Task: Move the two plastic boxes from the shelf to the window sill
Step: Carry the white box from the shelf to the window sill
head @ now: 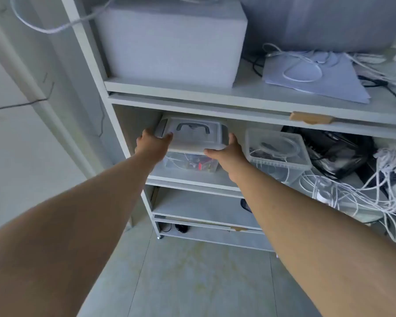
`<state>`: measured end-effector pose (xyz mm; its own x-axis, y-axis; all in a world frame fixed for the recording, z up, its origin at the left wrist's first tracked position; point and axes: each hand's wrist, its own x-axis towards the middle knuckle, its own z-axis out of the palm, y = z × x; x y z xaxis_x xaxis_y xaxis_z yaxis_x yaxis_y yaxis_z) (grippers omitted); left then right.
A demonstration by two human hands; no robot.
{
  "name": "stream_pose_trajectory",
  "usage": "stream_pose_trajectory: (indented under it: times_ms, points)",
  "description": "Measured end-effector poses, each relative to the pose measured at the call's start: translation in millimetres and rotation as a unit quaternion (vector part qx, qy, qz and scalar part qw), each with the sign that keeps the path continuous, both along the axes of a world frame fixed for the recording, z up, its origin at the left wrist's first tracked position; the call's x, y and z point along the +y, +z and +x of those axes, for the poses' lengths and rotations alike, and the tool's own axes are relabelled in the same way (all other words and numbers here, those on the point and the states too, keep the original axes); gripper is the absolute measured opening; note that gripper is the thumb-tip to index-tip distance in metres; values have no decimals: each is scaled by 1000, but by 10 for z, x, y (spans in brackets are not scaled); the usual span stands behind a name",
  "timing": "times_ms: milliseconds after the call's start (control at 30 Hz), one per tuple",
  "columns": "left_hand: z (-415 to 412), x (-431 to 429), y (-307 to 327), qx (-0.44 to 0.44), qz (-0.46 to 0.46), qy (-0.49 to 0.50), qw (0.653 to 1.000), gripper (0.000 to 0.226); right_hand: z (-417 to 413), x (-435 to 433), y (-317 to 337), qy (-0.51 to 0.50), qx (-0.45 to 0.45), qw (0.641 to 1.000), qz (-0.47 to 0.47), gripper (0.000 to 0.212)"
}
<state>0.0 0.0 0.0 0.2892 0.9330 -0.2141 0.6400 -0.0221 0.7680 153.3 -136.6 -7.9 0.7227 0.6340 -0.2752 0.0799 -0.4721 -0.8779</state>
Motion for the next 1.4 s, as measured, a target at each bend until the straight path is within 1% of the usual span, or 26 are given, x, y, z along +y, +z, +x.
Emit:
stream_pose_trajectory:
  times_ms: [67, 167, 233, 333, 433, 533, 600, 633, 700, 767, 867, 967, 1033, 1133, 1267, 1333, 1400]
  points:
    - [24, 21, -10, 3, -8, -9, 1000, 90, 25, 86, -1, 1, -11, 1000, -3, 111]
    - [150, 157, -95, 0, -29, -14, 999, 89, 118, 272, -92, -7, 10, 999, -41, 119]
    - [205, 188, -105, -12, -46, -13, 999, 81, 140, 324, -154, -13, 13, 998, -63, 118]
    - [219, 214, -138, -25, -65, 7, 998, 64, 155, 341, -205, -16, -7, 997, -79, 114]
    - [179, 180, -170, -53, -109, 35, 992, 57, 115, 284, -222, -9, -29, 996, -85, 115]
    - [65, 96, -146, -72, -113, 56, 989, 44, -46, 172, -187, -1, -46, 996, -74, 115]
    - [-63, -8, -87, -82, -113, 68, 988, 32, -187, 61, -133, 9, -54, 996, -73, 112]
    - [-114, -57, -70, -85, -113, 76, 987, 30, -243, 11, -105, 13, -58, 995, -75, 109]
    - [-362, -212, 1, -92, -118, 89, 985, 35, -459, -136, -10, 28, -68, 995, -72, 108]
    - [-655, -374, 75, -86, -118, 95, 985, 41, -698, -257, 26, 34, -74, 995, -59, 114]
    - [-1194, -580, 204, -103, -116, 108, 982, 49, -1145, -435, 61, 45, -78, 995, -32, 122]
    - [-1976, -796, 387, -127, -101, 133, 978, 51, -1887, -614, 308, 89, -85, 992, -16, 112]
    - [-2540, -933, 499, -140, -110, 158, 971, 52, -2338, -658, 427, 123, -90, 988, -2, 111]
    - [-3355, -1122, 708, -151, -108, 194, 963, 54, -2991, -612, 572, 176, -91, 980, 20, 112]
    - [-4259, -1180, 992, -152, -66, 252, 953, 52, -3795, -404, 766, 251, -78, 963, 58, 112]
    - [-4669, -1128, 1062, -144, -54, 282, 947, 47, -4187, -232, 826, 283, -77, 954, 64, 111]
    - [-5001, -1066, 1027, -146, -37, 318, 936, 48, -4478, -51, 824, 310, -86, 944, 67, 112]
